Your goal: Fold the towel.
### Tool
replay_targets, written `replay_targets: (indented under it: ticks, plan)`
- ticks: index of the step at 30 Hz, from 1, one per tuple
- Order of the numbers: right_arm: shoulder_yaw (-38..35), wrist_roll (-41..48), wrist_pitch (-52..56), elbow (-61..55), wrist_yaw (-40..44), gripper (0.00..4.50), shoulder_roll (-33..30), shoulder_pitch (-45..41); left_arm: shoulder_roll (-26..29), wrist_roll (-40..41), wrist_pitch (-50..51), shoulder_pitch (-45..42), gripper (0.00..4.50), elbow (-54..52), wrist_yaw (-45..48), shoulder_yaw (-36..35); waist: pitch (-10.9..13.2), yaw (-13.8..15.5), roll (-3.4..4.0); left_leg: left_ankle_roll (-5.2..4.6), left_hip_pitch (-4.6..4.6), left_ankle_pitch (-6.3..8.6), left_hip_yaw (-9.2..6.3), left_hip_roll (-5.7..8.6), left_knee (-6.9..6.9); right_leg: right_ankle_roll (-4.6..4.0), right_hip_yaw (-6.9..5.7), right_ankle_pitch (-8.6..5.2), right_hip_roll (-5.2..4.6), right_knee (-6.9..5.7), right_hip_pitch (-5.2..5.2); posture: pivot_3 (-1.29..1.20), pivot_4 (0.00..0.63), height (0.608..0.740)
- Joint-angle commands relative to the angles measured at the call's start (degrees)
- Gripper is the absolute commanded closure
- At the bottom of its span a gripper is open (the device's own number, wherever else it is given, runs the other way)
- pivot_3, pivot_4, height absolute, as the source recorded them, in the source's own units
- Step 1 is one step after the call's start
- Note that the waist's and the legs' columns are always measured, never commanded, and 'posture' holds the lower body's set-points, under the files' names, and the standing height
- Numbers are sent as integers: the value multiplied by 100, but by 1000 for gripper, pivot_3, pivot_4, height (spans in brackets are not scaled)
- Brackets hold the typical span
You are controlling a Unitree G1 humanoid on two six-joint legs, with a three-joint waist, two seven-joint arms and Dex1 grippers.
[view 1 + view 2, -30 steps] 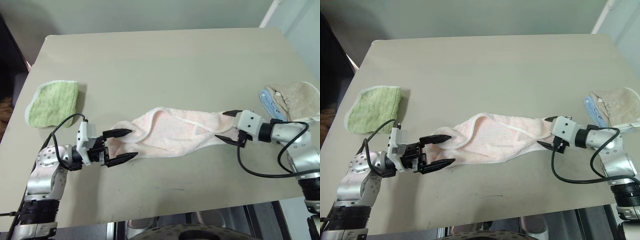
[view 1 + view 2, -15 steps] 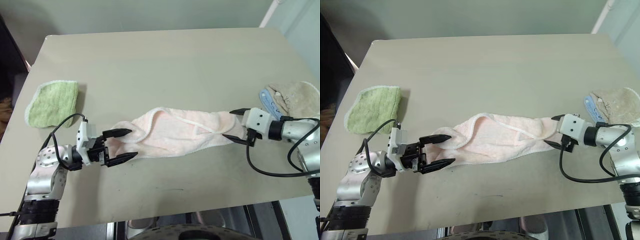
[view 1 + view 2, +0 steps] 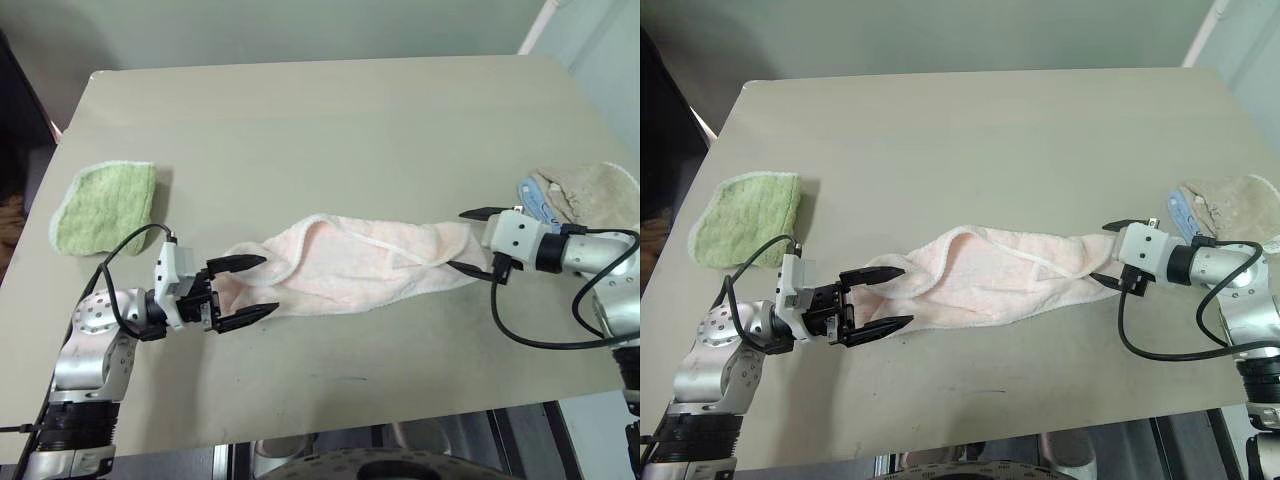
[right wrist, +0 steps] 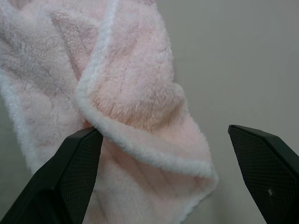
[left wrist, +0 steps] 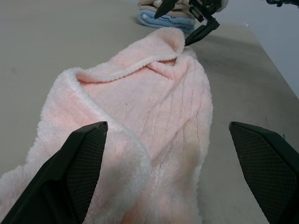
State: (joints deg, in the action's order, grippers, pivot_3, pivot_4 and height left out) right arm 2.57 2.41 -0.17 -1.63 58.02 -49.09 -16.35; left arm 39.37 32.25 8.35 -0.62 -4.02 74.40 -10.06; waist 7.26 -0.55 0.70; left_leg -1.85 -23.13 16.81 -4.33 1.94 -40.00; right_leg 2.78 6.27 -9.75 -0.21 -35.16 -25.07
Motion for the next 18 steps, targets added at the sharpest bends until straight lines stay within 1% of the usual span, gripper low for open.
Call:
replay_targets:
  ticks: [1, 4, 8, 11, 16, 18]
  plan:
    - [55, -23, -175, -171, -80, 10, 109, -57, 2, 104, 59, 28, 0, -251, -47, -12, 0, -1, 0, 1, 0, -1, 0, 0, 0, 0, 0, 0, 0, 0, 0, 0, 150, 740]
    - [223, -269, -423, -198, -29, 10, 20, 90, 15, 86, 39, 61, 0, -235, -13, -29, 0, 2, 1, 9, 0, -5, 0, 0, 0, 0, 0, 0, 0, 1, 0, 0, 150, 740]
    - [216, -254, -488, -207, -44, 10, 35, 131, 5, 79, 1, 45, 0, -179, 7, -38, 0, 1, 1, 16, -2, -8, 1, -1, 0, 0, -1, 0, -1, 5, 1, 0, 150, 740]
    - [343, -661, -845, 64, -251, 10, 17, -19, -23, 65, -29, 7, 0, -135, 12, -20, 0, -2, 1, 15, 0, -7, 1, -1, 0, 1, 0, 1, -1, 3, 1, 0, 150, 740]
    - [313, -632, -1060, 149, -276, 10, 96, -104, -73, 74, -17, 17, 0, -179, -12, 5, 1, -1, 1, -12, 1, 7, -1, -1, 0, -1, -1, 4, 0, -2, 0, 0, 150, 740]
    - [343, -703, -1251, 251, -315, 375, 100, -154, -98, 69, -28, -28, 0, -151, -15, 11, 0, -1, 1, -10, 1, 6, -1, -1, 0, -1, -1, 4, 0, -1, 0, 0, 150, 740]
